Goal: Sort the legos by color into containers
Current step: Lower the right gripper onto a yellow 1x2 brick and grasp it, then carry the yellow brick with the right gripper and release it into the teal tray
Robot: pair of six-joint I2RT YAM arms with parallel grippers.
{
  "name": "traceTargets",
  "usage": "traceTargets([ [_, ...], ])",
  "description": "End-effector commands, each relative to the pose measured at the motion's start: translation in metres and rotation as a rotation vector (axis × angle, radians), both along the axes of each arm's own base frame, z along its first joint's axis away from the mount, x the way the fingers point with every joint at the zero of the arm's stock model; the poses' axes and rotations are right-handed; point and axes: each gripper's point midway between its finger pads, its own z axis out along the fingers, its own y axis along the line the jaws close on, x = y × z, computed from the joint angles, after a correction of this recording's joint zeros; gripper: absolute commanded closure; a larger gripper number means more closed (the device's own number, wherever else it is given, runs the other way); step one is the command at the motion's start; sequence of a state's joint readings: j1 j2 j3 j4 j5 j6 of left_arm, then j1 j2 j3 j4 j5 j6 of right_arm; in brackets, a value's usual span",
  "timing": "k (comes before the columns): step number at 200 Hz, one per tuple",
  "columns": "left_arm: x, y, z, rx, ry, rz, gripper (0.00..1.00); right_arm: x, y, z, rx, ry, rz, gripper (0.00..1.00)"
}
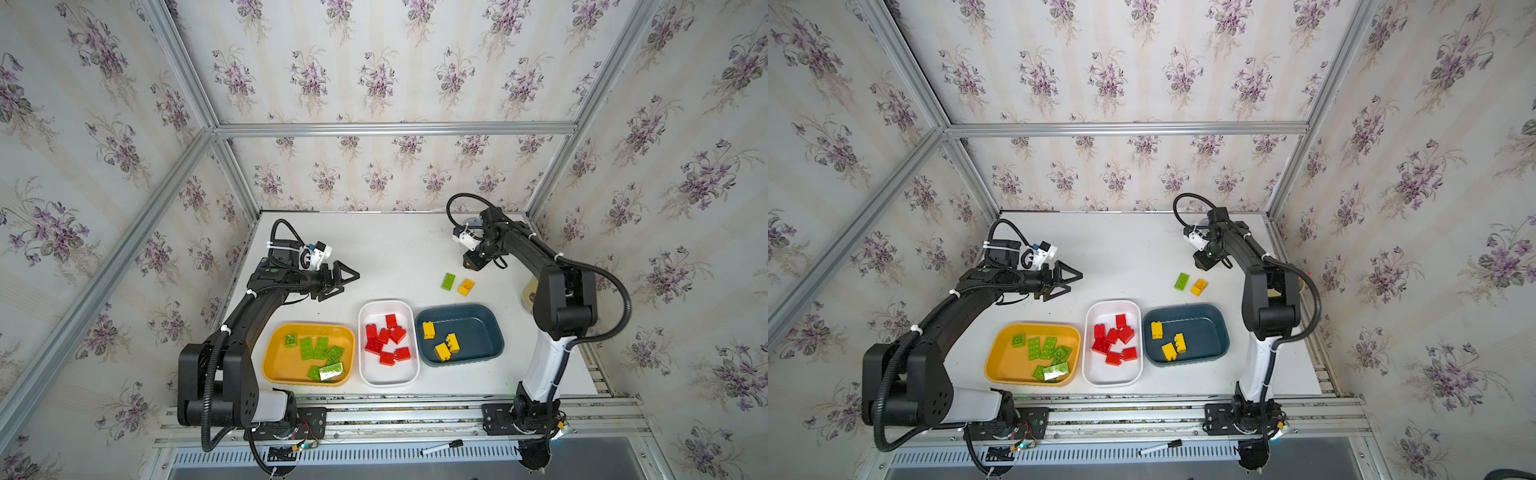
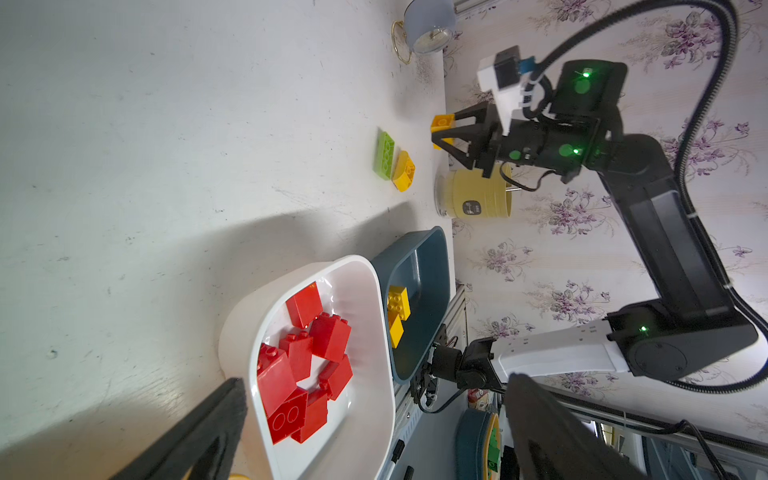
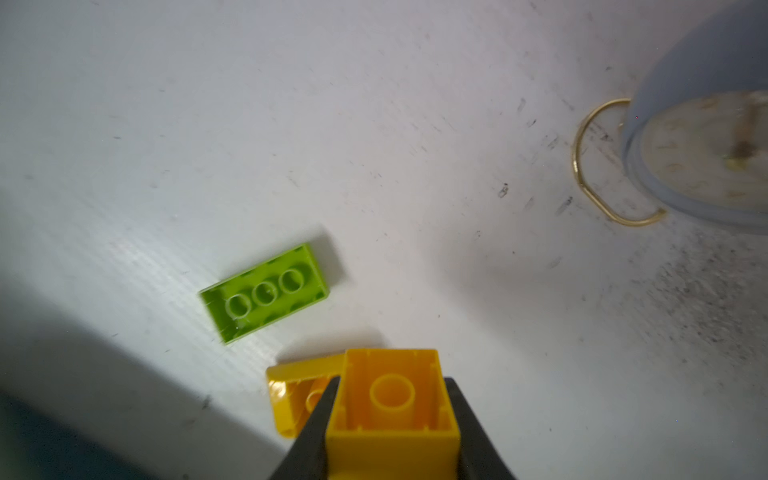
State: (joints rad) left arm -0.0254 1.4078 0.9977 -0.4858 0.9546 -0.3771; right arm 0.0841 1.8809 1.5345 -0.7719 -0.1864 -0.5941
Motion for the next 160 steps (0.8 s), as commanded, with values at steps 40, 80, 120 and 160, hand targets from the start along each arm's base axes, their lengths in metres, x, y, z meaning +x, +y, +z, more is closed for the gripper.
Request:
traceTargets([
  [40, 0.005, -0.004, 0.01, -0.024, -0.027, -0.021, 0.01, -0.101, 0.046, 0.05, 0.135, 0.004, 0.143, 0.79],
  [80, 0.01, -0.007, 0.011, -0.03, -0.027, -0.034, 0.01, -0.171, 0.053, 0.031, 0.064, 0.093, 0.231, 0.79],
  [120, 0.012, -0.012, 0.013, -0.029, -0.032, -0.048, 0.01, -0.217, 0.041, -0.011, -0.035, 0.181, 0.252, 0.79],
  [160, 0.01, -0.013, 0.01, -0.025, -0.029, -0.052, 0.01, -0.218, 0.04, -0.021, -0.06, 0.177, 0.233, 0.37],
])
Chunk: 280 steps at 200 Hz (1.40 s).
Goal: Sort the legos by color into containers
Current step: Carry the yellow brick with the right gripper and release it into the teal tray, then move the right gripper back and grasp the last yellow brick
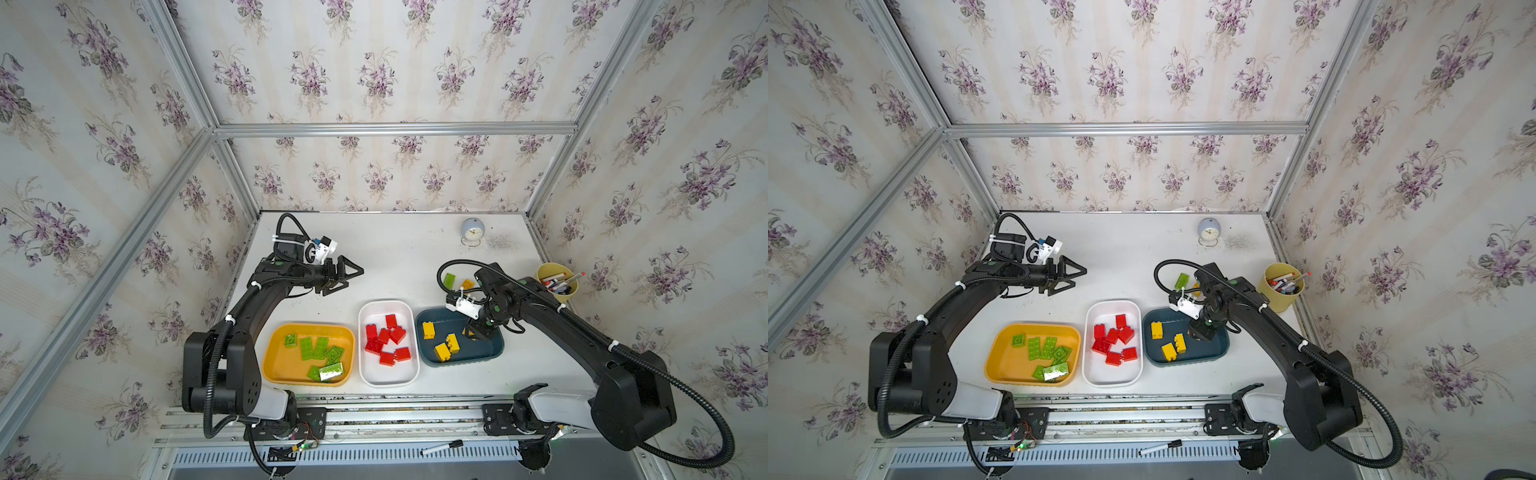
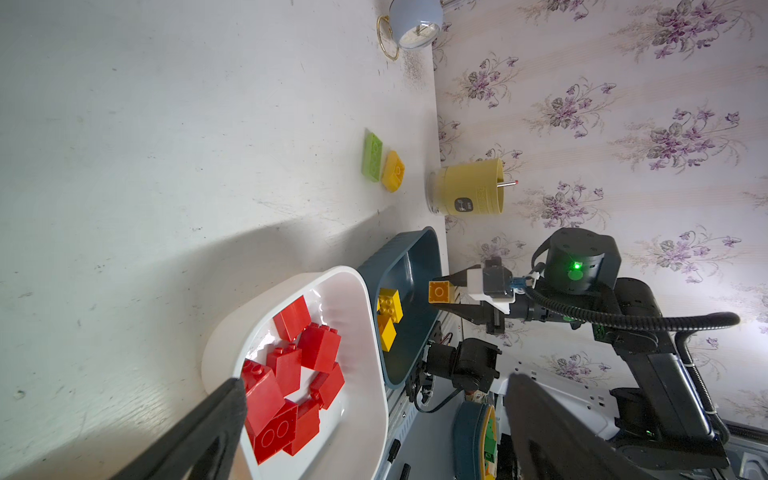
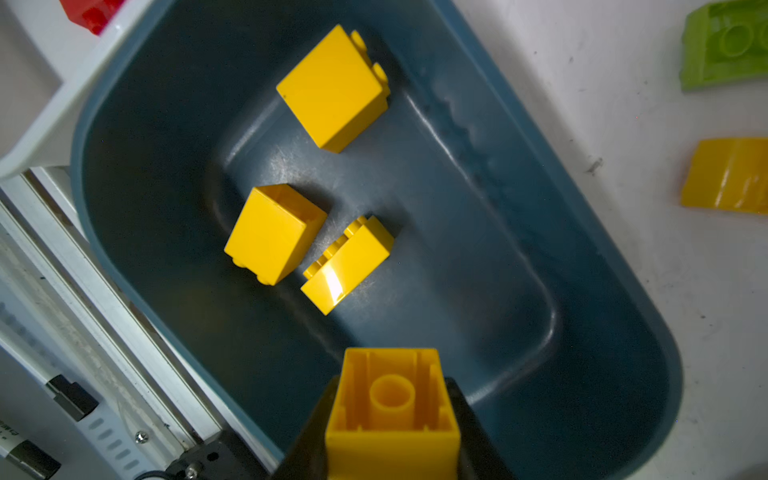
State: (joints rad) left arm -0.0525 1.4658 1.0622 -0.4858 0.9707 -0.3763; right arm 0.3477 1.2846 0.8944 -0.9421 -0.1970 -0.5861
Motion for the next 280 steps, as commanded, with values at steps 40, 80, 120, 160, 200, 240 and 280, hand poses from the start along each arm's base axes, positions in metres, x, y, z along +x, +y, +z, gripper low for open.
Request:
traceTargets([
  [40, -0.004, -0.001, 0.006, -0.008, -0.035, -0.014, 0.01, 0.05, 0.011, 0.047, 0.134, -0.159, -0.148, 0.27],
  [80, -0.009, 0.0, 0.002, -0.001, -0.034, -0.015, 0.01, 0.101, -0.005, 0.062, 0.129, -0.194, -0.253, 0.25],
  [120, -0.011, 0.0, 0.001, 0.002, -0.034, -0.014, 0.01, 0.158, -0.036, 0.046, 0.055, -0.141, -0.444, 0.26],
  [160, -0.011, 0.001, -0.001, 0.008, -0.03, -0.011, 0.01, 0.188, -0.056, 0.017, 0.028, -0.041, -0.835, 0.31],
  [200, -0.008, 0.001, -0.005, 0.008, -0.019, -0.013, 0.01, 0.19, -0.063, -0.002, -0.006, 0.006, -1.222, 0.28],
  [240, -0.006, 0.0, -0.006, 0.006, -0.019, -0.02, 0.01, 0.195, -0.063, -0.018, -0.039, 0.044, -1.422, 0.27],
  [280, -0.008, 0.001, -0.011, 0.012, -0.014, -0.021, 0.01, 0.202, -0.058, -0.04, -0.053, 0.08, -1.472, 0.33],
])
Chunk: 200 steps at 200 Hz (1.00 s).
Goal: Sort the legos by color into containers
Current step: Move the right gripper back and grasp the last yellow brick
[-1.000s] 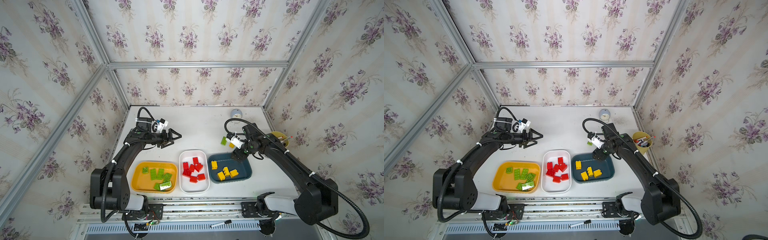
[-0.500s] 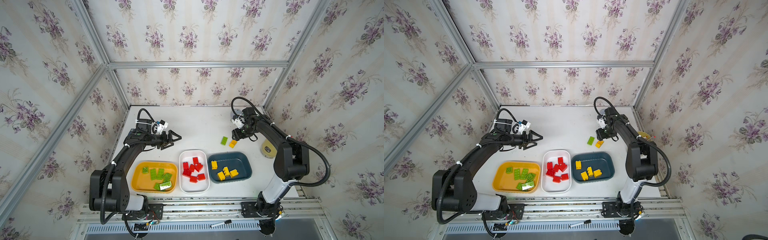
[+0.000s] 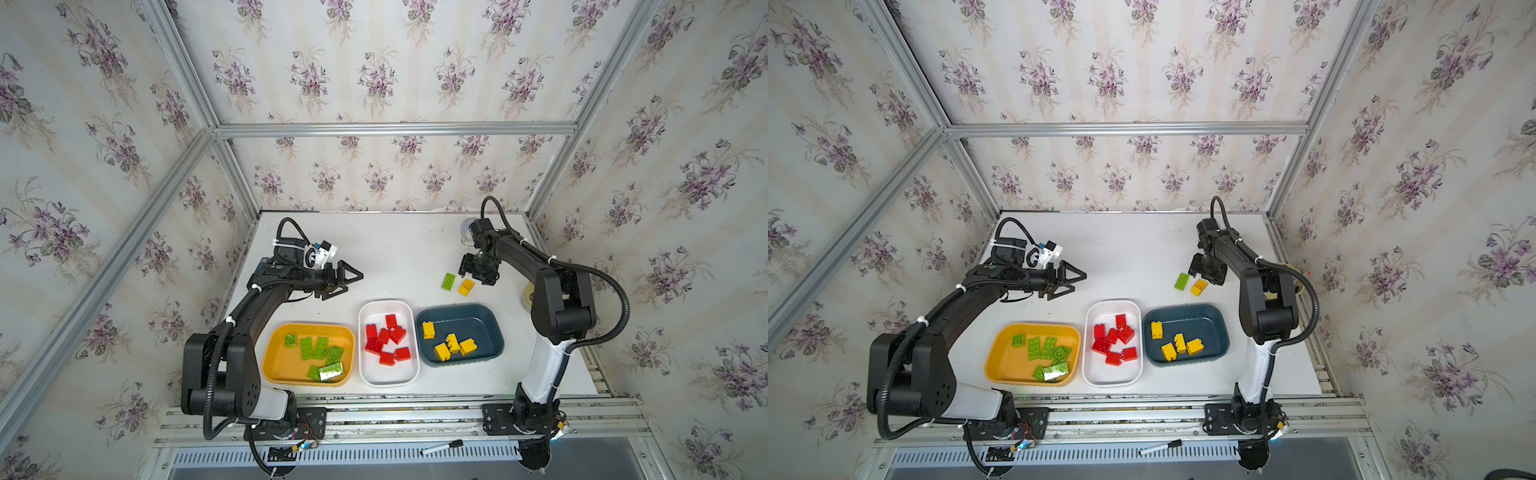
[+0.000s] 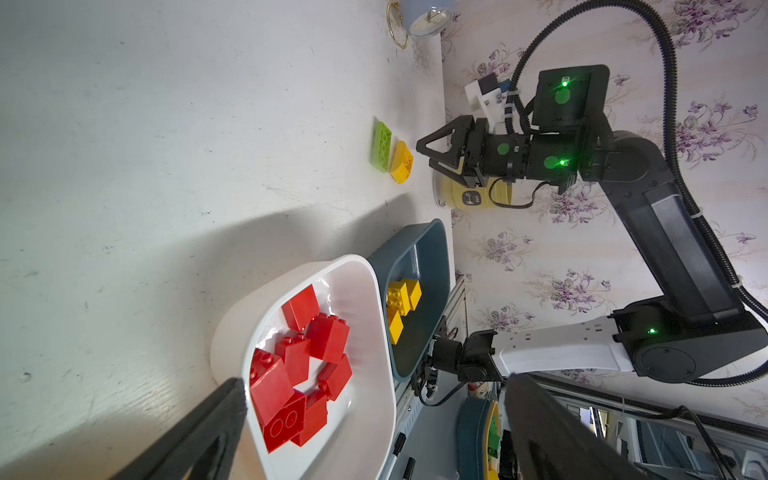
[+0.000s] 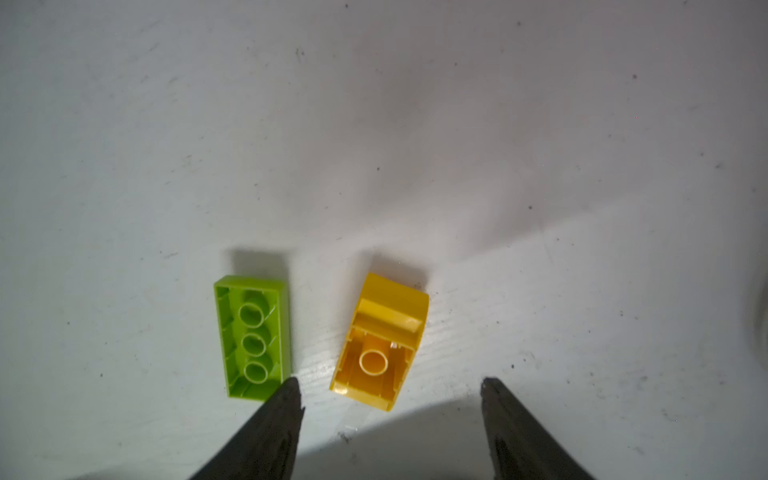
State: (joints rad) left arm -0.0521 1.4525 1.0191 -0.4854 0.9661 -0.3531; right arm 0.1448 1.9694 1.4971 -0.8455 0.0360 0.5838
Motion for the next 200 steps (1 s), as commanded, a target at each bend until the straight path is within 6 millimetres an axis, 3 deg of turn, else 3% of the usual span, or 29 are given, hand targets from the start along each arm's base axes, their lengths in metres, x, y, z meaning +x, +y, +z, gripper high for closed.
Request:
traceTargets([
  [1, 0.0, 0.0, 0.0, 0.0, -0.023, -0.014, 0.01, 0.003, 0.0, -0.008, -0.006, 0.01, -0.083, 0.33],
  [47, -0.002, 0.0, -0.002, 0.002, -0.023, -0.017, 0.01, -0.001, 0.007, -0.029, -0.014, 0.06, -0.086, 0.43],
  [84, -0.002, -0.001, -0.001, 0.001, -0.025, -0.019, 0.01, -0.006, 0.011, -0.036, -0.028, 0.074, -0.071, 0.61],
  [108, -0.002, 0.0, -0.001, 0.0, -0.027, -0.018, 0.01, -0.007, 0.008, -0.03, -0.039, 0.064, -0.047, 0.74],
  [127, -0.002, -0.001, 0.0, -0.004, -0.027, -0.02, 0.01, -0.005, 0.012, -0.014, -0.018, 0.025, 0.002, 0.8],
  [160, -0.003, -0.001, 0.005, -0.012, -0.035, -0.022, 0.01, -0.007, 0.021, 0.039, 0.013, -0.072, 0.162, 0.77],
  [181, -0.003, -0.001, 0.008, -0.013, -0.043, -0.02, 0.01, -0.022, 0.035, 0.072, 0.065, -0.151, 0.299, 0.74],
  [200, -0.002, -0.001, 0.009, -0.013, -0.043, -0.019, 0.01, -0.051, 0.051, 0.088, 0.139, -0.169, 0.381, 0.72],
])
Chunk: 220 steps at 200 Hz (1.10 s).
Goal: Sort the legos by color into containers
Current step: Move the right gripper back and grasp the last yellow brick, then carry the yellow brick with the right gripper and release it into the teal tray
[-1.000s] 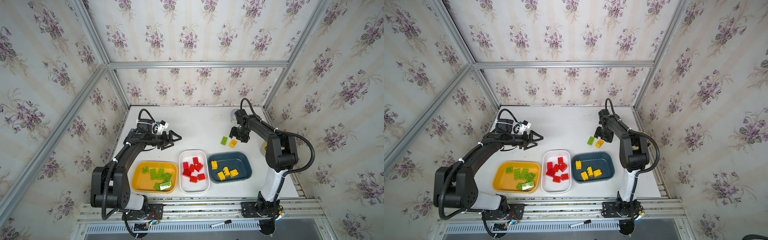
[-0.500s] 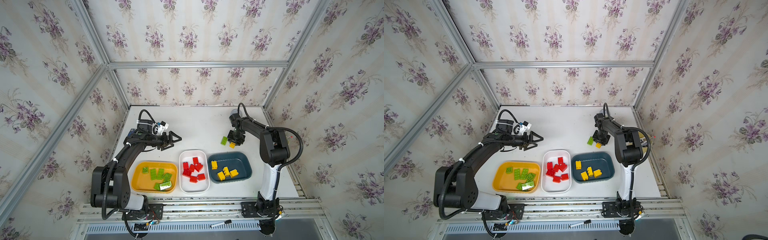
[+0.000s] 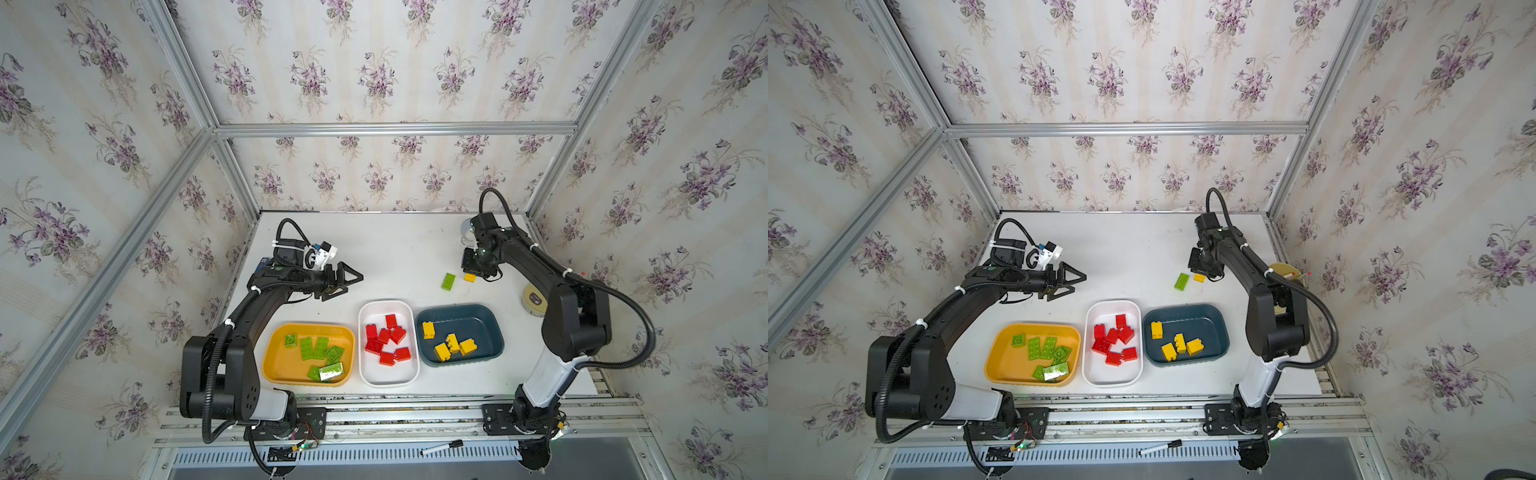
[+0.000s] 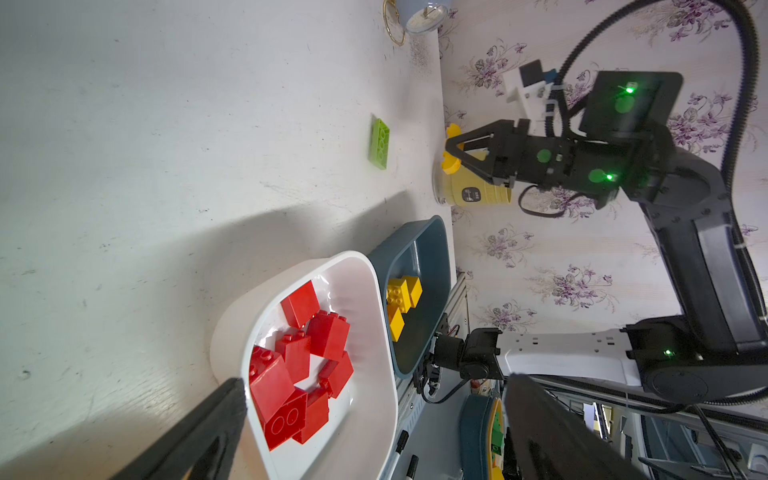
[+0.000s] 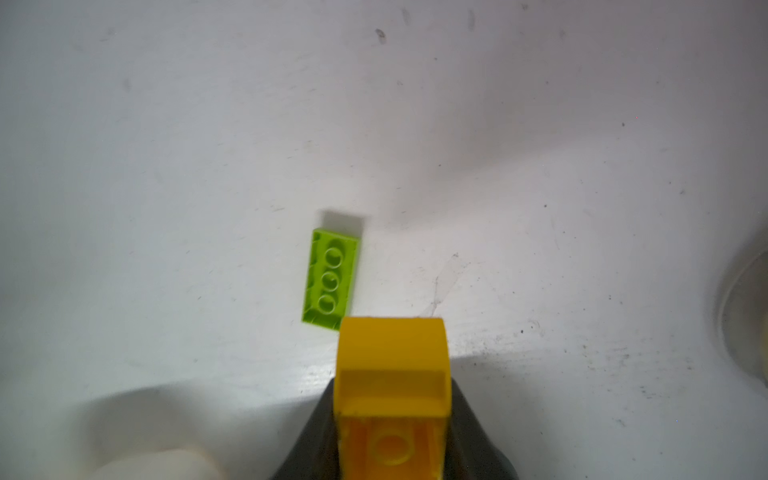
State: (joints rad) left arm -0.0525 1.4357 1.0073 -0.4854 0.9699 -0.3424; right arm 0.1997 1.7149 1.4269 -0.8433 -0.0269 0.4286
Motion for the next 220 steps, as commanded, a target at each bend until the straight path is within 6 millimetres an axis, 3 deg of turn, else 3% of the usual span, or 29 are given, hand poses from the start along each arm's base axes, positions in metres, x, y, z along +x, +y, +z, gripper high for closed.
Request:
traceTargets([
  [1, 0.001, -0.001, 0.007, -0.012, -0.029, -0.013, 0.01, -0.034, 0.022, 0.013, 0.073, 0.014, 0.171, 0.72],
  [26, 0.003, -0.001, 0.009, -0.013, -0.033, -0.011, 0.01, -0.081, 0.041, 0.016, 0.108, 0.035, 0.239, 0.71],
  [54, 0.004, -0.001, 0.011, -0.015, -0.034, -0.009, 0.01, -0.128, 0.049, -0.004, 0.071, 0.08, 0.303, 0.71],
  [84, 0.004, -0.002, 0.012, -0.018, -0.037, -0.012, 0.01, -0.148, 0.042, -0.035, 0.037, 0.122, 0.288, 0.68],
  [95, 0.004, -0.002, 0.013, -0.016, -0.04, -0.011, 0.01, -0.15, 0.04, -0.047, 0.021, 0.132, 0.291, 0.62],
  [118, 0.002, -0.001, 0.012, -0.012, -0.041, -0.007, 0.01, -0.145, 0.04, -0.057, 0.008, 0.129, 0.306, 0.43],
  [147, -0.001, 0.0, 0.012, -0.01, -0.046, -0.006, 0.01, -0.128, 0.046, -0.041, 0.018, 0.084, 0.305, 0.33],
  [190, -0.001, 0.0, 0.012, -0.009, -0.046, -0.005, 0.01, -0.082, 0.04, -0.011, 0.038, 0.031, 0.118, 0.3],
  [220, -0.002, 0.0, 0.015, -0.008, -0.054, -0.004, 0.01, -0.045, 0.034, -0.009, -0.02, 0.027, -0.011, 0.29],
])
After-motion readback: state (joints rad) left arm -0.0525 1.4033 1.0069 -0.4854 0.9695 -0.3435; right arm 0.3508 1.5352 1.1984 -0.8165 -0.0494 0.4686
